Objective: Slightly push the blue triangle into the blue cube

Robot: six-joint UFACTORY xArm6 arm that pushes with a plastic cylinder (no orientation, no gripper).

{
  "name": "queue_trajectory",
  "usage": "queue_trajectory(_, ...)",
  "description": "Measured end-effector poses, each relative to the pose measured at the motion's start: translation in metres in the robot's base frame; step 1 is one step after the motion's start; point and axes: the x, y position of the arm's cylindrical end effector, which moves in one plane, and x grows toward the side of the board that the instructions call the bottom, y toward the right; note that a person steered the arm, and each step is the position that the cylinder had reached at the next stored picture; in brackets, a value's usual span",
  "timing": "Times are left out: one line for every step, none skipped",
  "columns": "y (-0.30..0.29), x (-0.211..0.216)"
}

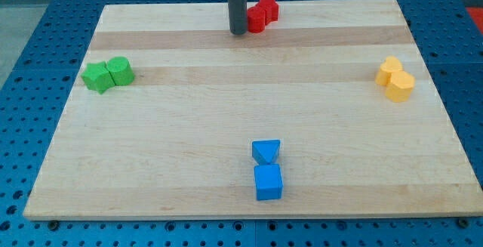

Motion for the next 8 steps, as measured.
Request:
queue_trajectory(0.000,0.025)
queue_trajectory(0.000,0.034)
queue_trajectory(0.000,0.036)
queue_trajectory(0.000,0.055)
queue_trajectory(0.000,0.070)
queue_trajectory(0.000,0.070)
queue_trajectory(0.012,0.079)
queue_trajectory(0.026,0.114)
